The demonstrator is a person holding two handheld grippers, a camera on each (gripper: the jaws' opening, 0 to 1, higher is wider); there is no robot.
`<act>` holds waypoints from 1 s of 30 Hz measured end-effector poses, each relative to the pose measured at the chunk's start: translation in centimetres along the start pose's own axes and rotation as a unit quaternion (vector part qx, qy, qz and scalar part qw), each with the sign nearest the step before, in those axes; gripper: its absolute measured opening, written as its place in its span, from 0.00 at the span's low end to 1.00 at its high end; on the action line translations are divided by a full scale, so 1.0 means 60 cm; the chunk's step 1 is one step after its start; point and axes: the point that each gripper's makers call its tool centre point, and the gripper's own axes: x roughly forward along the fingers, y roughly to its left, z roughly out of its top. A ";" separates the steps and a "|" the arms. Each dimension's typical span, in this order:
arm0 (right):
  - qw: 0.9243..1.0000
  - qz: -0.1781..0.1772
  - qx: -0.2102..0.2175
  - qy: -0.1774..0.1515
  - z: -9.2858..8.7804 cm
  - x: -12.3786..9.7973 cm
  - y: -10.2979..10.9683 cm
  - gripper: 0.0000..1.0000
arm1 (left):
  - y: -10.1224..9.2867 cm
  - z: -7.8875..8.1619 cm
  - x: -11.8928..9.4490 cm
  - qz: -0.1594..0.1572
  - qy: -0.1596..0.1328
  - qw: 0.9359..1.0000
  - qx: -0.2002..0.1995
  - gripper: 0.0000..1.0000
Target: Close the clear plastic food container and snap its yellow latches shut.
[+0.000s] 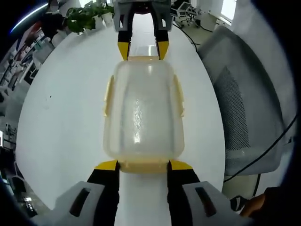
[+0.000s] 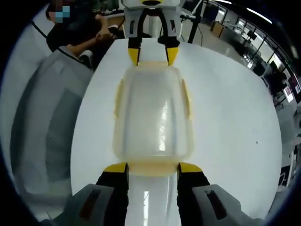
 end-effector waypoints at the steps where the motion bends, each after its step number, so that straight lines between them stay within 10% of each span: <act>1: 1.000 0.000 0.000 0.000 -0.002 -0.003 0.000 0.38 | 0.000 0.003 -0.001 0.000 -0.001 1.000 0.000 0.38; 30: 0.999 -0.028 0.001 -0.019 -0.091 -0.068 0.023 0.38 | -0.016 0.114 0.010 0.008 -0.027 1.000 0.007 0.38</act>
